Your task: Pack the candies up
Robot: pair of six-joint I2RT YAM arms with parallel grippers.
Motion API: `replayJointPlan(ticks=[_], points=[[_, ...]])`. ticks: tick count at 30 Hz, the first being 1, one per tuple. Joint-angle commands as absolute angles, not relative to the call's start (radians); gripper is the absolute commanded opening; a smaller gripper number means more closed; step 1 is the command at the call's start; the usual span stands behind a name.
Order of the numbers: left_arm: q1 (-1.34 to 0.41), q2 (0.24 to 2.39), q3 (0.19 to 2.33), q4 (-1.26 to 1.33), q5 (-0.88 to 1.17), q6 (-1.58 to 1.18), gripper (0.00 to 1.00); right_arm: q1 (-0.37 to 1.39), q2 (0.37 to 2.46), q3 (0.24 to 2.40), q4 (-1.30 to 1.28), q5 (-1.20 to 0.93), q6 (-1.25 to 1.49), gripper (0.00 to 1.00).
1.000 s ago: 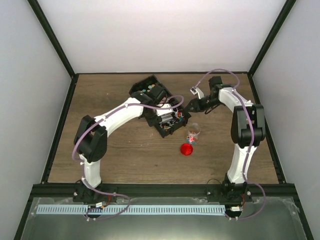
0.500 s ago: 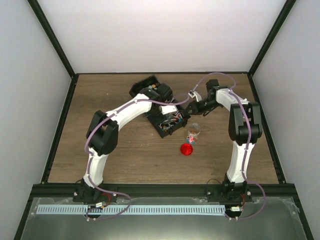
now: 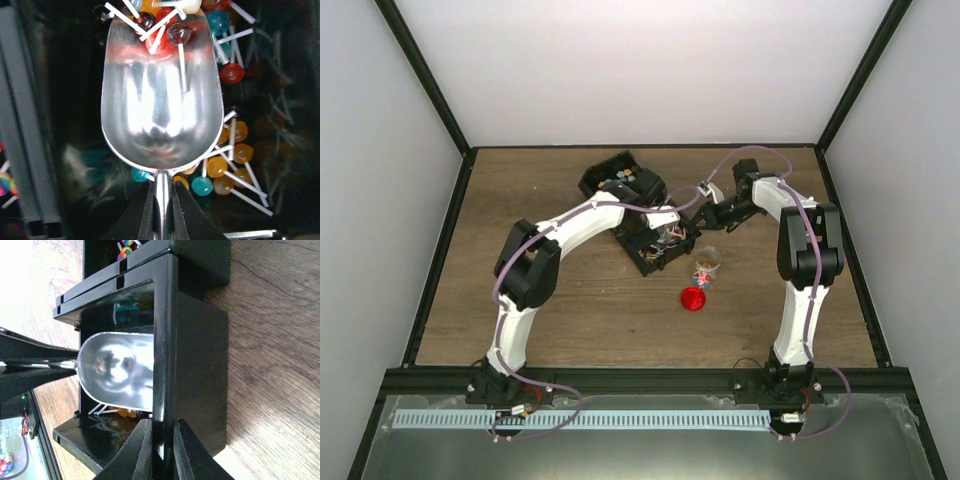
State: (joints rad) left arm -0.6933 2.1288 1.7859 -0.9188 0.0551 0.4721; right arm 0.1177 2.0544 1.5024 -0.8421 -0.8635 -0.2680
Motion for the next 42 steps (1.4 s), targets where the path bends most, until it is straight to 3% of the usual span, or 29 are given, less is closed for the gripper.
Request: replayJointPlan(ticks=[1,6,18,42], points=[[-0.705,2.097,1.638,-0.753,0.193,0.446,0.04,0.129,2.064,1.523,-0.83,-0.917,-0.28,0.02],[-0.703,1.995,1.46,-0.496,0.275,0.376,0.04,0.129,2.065,1.526,-0.836,-0.896,-0.29,0.01],[-0.64,1.876,1.24,-0.201,0.332,0.29,0.04,0.129,2.062,1.526,-0.847,-0.876,-0.314,0.01],[-0.573,1.746,0.996,0.001,0.385,0.301,0.04,0.126,2.062,1.534,-0.858,-0.861,-0.322,0.01]])
